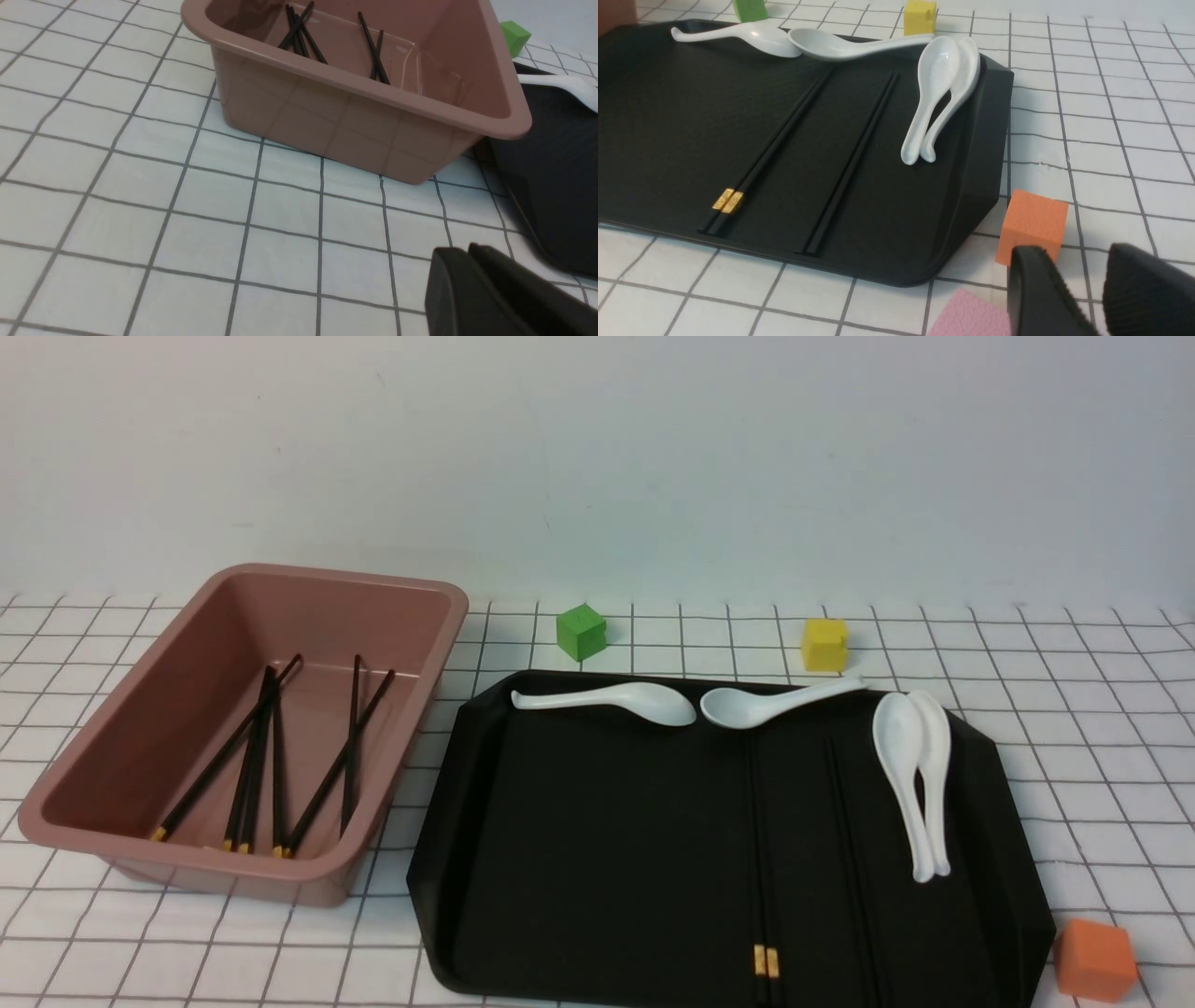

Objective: On white black tablecloth take chopsticks from black tray and put them in box.

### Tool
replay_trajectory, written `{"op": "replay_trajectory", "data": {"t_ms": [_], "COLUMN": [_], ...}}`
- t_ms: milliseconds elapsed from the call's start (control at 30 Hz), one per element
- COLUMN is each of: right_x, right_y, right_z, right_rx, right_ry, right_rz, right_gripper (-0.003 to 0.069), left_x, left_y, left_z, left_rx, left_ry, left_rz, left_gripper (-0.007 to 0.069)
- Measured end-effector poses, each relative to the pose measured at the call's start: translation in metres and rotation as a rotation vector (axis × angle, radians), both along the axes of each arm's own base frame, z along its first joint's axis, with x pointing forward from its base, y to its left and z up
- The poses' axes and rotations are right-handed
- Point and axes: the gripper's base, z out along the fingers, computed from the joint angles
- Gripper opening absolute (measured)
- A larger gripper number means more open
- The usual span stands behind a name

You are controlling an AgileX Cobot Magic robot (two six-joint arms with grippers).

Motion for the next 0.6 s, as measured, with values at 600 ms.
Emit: {"op": "replay_trajectory", "data": {"t_ms": [600], "right_x": [0.0], "right_y": [0.0], "right_z": [0.0], "right_rx": [0.0], "right_ry": [0.0], "right_rz": [0.0], "right_gripper": [0.024], "left_x": [0.0], "left_y": [0.0], "left_z": [0.0], "left_rx": [0.0], "left_ry": [0.0], "left_rz": [0.0], "left_gripper": [0.005]}}
